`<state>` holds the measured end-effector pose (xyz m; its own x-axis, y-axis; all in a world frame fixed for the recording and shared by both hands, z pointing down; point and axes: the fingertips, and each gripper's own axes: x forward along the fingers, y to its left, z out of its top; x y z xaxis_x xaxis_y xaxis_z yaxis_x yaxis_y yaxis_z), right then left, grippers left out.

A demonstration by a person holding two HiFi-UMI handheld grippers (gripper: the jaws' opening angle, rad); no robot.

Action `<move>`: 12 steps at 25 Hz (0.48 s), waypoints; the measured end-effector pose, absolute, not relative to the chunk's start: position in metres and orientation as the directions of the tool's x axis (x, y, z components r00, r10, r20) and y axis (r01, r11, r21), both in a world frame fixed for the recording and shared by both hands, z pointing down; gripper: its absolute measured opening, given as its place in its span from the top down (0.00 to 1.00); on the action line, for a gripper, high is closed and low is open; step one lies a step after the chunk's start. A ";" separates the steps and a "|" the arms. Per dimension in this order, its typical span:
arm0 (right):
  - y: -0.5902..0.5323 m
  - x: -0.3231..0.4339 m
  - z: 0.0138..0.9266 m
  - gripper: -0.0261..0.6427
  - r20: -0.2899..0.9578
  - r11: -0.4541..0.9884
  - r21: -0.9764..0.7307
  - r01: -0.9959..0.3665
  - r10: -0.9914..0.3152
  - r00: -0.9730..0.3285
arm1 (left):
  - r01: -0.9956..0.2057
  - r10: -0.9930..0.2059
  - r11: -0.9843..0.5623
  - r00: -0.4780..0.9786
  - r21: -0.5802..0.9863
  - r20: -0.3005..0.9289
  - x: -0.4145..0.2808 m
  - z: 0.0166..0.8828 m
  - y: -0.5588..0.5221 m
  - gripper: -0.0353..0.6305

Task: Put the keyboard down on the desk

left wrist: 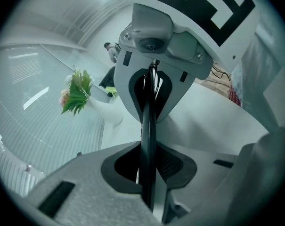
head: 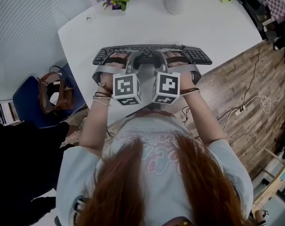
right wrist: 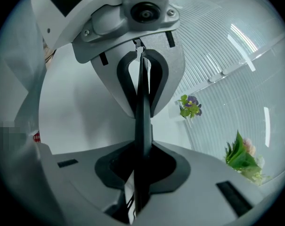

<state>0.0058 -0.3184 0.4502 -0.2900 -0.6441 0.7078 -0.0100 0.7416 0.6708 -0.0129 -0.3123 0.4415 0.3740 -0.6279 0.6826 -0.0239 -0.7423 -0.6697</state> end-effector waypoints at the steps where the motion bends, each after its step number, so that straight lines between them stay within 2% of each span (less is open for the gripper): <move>1: -0.320 0.007 0.450 0.85 0.706 0.740 0.673 -0.009 -0.645 -0.292 | -0.027 -0.631 -0.741 0.369 -0.671 0.682 -0.012 0.441 -0.314 0.84; 12: -0.335 0.013 0.456 0.85 0.687 0.726 0.687 -0.019 -0.658 -0.309 | -0.054 -0.638 -0.745 0.351 -0.665 0.686 -0.005 0.450 -0.327 0.84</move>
